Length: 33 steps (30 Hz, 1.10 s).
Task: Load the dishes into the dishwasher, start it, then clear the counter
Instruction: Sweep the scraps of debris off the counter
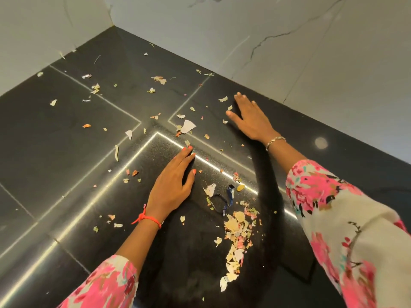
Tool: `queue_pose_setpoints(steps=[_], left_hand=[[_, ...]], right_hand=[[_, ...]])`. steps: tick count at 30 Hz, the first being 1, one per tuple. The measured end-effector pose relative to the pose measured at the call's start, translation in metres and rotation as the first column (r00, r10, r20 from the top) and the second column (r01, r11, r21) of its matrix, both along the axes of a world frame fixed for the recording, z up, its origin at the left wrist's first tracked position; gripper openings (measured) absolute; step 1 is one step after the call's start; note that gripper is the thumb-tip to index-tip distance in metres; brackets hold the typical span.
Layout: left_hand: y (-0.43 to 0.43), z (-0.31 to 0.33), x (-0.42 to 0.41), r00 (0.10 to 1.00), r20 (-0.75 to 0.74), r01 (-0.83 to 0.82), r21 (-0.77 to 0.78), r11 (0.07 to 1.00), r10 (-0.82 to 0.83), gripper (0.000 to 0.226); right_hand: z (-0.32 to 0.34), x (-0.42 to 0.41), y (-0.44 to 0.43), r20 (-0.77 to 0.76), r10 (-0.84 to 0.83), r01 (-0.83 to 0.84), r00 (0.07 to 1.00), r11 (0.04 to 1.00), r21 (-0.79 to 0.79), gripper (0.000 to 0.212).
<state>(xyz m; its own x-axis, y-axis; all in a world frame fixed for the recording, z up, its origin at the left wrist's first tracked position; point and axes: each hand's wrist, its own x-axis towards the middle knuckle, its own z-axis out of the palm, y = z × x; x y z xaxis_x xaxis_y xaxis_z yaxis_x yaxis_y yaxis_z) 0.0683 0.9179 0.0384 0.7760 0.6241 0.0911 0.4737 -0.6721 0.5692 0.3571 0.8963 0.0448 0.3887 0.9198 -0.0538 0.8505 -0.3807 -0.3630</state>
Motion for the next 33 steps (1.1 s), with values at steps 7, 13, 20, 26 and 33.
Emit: queue_pose_setpoints(steps=[7,13,20,26,33], left_hand=[[0.0,0.0,0.0,1.0,0.001,-0.022,0.0,1.0,0.022,0.046],[-0.001,0.003,0.001,0.999,0.019,-0.029,-0.008,1.0,0.03,0.045],[-0.004,0.005,0.0,0.998,0.052,-0.03,-0.043,0.999,0.032,0.04],[-0.012,0.015,-0.007,0.996,0.079,-0.041,-0.053,0.998,0.045,0.038],[-0.033,0.027,-0.045,0.99,0.136,-0.042,-0.003,0.999,0.042,0.035]], right_hand=[[-0.001,-0.038,0.037,0.063,0.218,-0.218,0.974,0.976,-0.005,0.068],[0.0,-0.093,-0.032,0.061,0.469,-0.469,0.881,0.883,-0.011,0.067],[0.013,-0.138,-0.116,-0.377,0.497,-0.524,0.782,0.851,0.035,0.046],[0.015,-0.121,-0.153,-0.296,-0.001,0.025,0.955,0.997,0.079,0.051],[-0.001,-0.182,-0.171,-0.315,0.125,-0.099,0.941,0.99,0.099,0.06]])
